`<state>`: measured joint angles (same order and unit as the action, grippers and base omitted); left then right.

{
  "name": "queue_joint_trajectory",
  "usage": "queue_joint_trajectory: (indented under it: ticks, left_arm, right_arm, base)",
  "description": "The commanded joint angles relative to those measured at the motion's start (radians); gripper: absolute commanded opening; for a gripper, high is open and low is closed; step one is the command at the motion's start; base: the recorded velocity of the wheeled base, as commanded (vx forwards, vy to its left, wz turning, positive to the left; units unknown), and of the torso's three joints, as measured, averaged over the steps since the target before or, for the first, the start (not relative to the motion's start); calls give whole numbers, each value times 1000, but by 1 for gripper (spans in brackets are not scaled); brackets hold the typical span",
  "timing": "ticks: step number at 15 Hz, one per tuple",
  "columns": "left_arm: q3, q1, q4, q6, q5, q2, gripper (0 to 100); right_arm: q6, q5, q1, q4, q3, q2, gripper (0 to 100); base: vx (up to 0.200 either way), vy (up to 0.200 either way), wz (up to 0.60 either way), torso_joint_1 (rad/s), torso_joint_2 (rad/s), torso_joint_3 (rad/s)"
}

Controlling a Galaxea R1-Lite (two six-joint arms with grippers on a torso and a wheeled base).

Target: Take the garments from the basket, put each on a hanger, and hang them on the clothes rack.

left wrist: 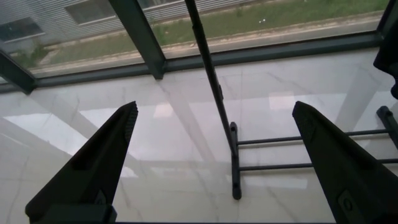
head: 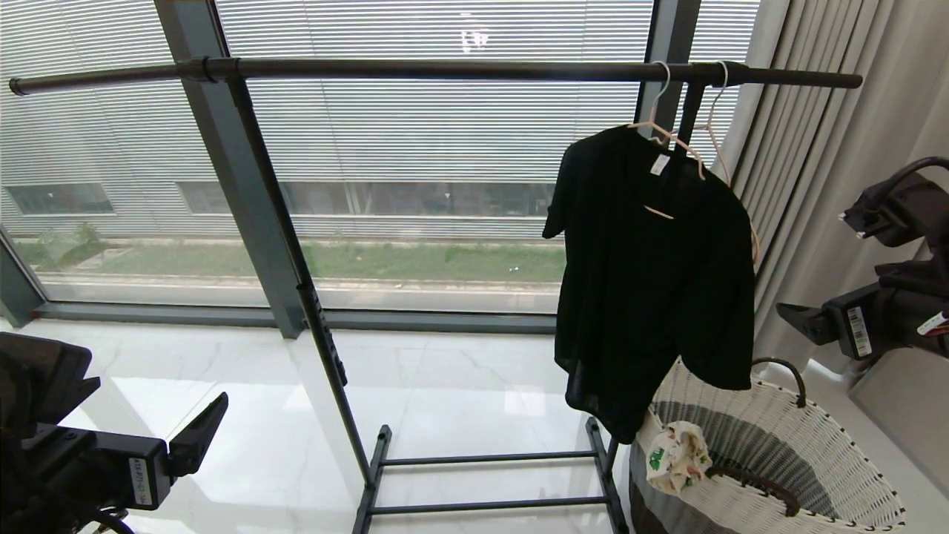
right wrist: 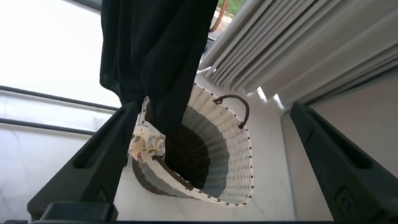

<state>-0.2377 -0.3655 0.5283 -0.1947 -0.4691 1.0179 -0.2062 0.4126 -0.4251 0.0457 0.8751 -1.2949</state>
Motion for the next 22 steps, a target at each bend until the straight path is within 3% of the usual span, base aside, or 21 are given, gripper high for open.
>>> queue_joint_trajectory:
  ticks: [1,8,13,16,18,19,22]
  left_arm:
    - [-2,0,1,-2,0,8,100]
    - [-6,0,1,-2,0,14,100]
    - [-15,0,1,-2,0,19,100]
    - [-19,0,1,-3,0,24,100]
    - [-32,-1,1,-2,1,30,100]
    - [-48,-3,1,-2,1,47,100]
    - [-92,-4,1,0,3,87,100]
  right_arm:
    - [-1,0,-1,0,-7,0,100]
    - [-6,2,-1,0,-34,22,100]
    - [-18,0,3,2,-116,51,100]
    - [-111,0,109,2,-191,59,100]
    - [-117,-78,151,2,-202,62,100]
    - [-157,-239,203,-9,-212,77,100]
    - [-435,-379,309,-4,-291,65,100]
  base:
    - [0,0,0,-198,476,276]
    - [0,0,0,-180,468,288]
    - [0,0,0,-118,380,256]
    - [0,0,0,-16,57,41]
    - [0,0,0,0,0,0]
    - [200,0,0,2,7,2]
    - [200,0,0,-2,-1,6]
